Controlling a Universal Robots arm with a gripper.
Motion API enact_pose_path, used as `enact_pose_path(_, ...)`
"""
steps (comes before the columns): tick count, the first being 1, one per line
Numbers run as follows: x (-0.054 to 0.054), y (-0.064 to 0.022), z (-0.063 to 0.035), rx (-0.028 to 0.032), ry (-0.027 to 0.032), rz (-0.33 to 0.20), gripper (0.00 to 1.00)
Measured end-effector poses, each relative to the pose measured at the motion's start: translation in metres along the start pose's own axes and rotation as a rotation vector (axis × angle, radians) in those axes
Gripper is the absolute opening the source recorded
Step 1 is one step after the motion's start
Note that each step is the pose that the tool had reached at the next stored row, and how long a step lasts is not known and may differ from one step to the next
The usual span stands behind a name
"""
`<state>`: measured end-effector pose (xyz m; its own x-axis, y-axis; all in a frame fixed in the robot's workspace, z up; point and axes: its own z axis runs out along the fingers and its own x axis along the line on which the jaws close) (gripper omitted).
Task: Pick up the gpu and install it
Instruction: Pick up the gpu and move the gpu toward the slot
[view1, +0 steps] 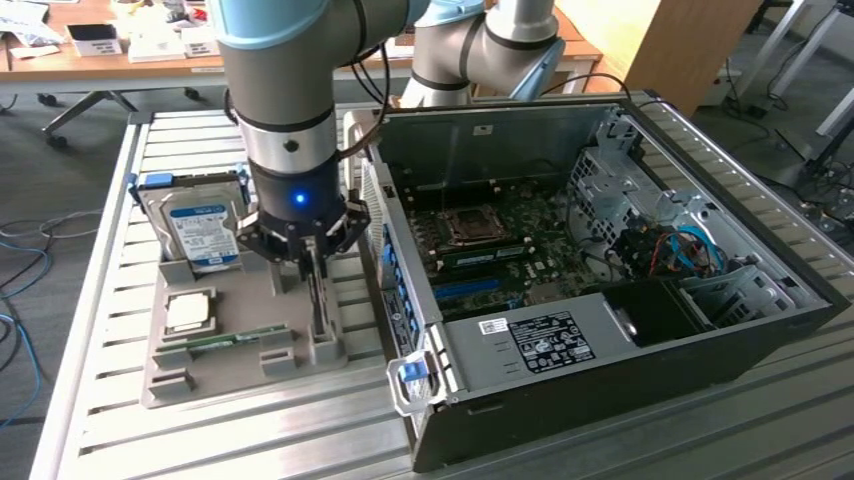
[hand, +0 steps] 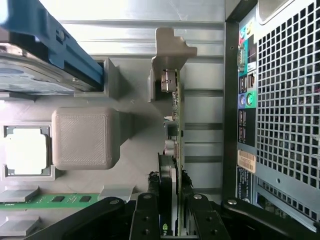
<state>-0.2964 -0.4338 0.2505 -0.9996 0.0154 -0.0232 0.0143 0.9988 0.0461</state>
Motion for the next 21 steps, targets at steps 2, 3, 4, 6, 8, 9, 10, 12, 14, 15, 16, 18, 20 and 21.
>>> enact_pose_path(2, 0.0, 0.0003, -0.0065, 0.0, 0.0, 0.0, 0.27)
enact_pose_path(3, 0.0, 0.0004, -0.0092, -0.0001, 0.0, 0.0, 0.27)
enact_pose_path(4, 0.0, 0.0005, -0.0116, -0.0001, 0.0, 0.0, 0.27)
enact_pose_path(6, 0.0, 0.0007, -0.0149, -0.0002, 0.0, 0.0, 0.27)
enact_pose_path(8, 0.0, 0.0007, -0.0148, -0.0006, -0.0002, 0.0, 0.27)
enact_pose_path(9, 0.0, 0.0007, -0.0148, -0.0005, -0.0002, 0.0, 0.27)
enact_pose_path(10, 0.0, 0.0007, -0.0149, -0.0005, -0.0001, 0.0, 0.27)
enact_pose_path(12, 0.0, 0.0007, -0.0152, -0.0003, 0.0001, 0.0, 0.27)
enact_pose_path(14, 0.0, 0.0008, -0.0184, -0.0003, 0.0002, 0.0, 0.27)
enact_pose_path(15, 0.0, 0.0009, -0.0213, -0.0006, 0.0001, 0.0, 0.27)
enact_pose_path(16, -0.001, 0.0011, -0.0248, -0.0008, 0.0, 0.0, 0.27)
enact_pose_path(18, -0.001, 0.0015, -0.0325, -0.0012, 0.0001, 0.0, 0.27)
enact_pose_path(20, -0.001, 0.0019, -0.0407, -0.0023, 0.0, 0.0, 0.27)
enact_pose_path(21, -0.001, 0.002, -0.0447, -0.0028, 0.0, 0.0, 0.27)
